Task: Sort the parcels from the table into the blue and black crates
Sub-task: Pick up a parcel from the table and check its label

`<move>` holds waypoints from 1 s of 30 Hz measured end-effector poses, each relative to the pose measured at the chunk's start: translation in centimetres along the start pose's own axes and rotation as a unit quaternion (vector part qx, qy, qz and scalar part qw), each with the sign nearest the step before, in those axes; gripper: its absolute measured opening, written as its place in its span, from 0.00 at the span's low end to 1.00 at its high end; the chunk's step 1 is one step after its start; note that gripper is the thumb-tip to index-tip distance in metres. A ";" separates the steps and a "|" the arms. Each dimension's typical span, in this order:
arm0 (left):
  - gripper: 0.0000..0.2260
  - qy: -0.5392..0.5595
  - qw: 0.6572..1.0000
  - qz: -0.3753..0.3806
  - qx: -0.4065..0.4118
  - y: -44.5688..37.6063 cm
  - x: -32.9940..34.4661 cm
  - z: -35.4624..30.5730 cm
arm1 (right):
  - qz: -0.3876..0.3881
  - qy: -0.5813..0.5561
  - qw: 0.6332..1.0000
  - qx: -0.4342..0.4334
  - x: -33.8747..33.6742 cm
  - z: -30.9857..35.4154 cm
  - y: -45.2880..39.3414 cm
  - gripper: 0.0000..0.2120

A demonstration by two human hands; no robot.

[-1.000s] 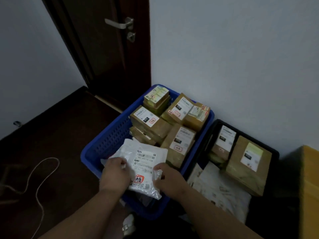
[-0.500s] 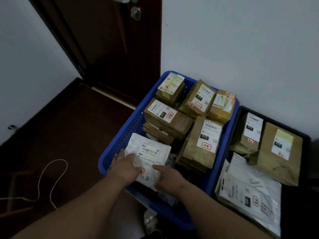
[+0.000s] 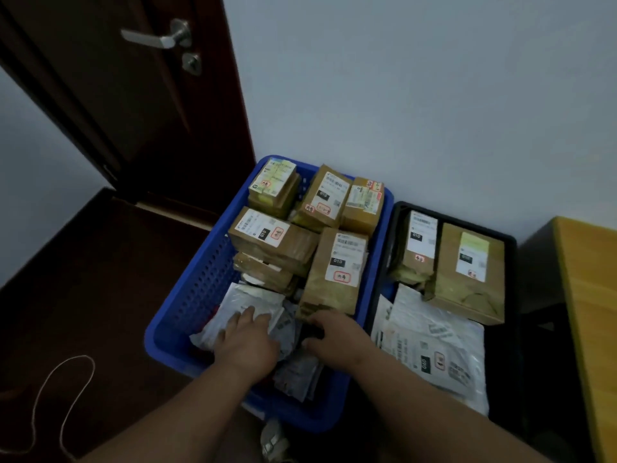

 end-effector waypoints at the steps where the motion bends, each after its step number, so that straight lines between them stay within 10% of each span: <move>1: 0.28 0.001 1.000 -0.009 0.008 0.9 0.0 -1.4 | -0.024 0.022 0.999 -0.005 -1.4 -0.6 1.2 0.17; 30: 0.27 -0.183 0.888 0.024 0.421 32.7 21.6 -51.7 | -0.341 0.064 0.858 0.379 -15.1 -38.1 56.0 0.33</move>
Point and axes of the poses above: each hand's wrist, its own y-axis away from the middle knuckle, its own x-axis out of the palm, z = x × y, the point moved 10 cm from there along -y, towards the middle knuckle, and after that the axes turned 11 degrees about -x, right-handed, at the moved point
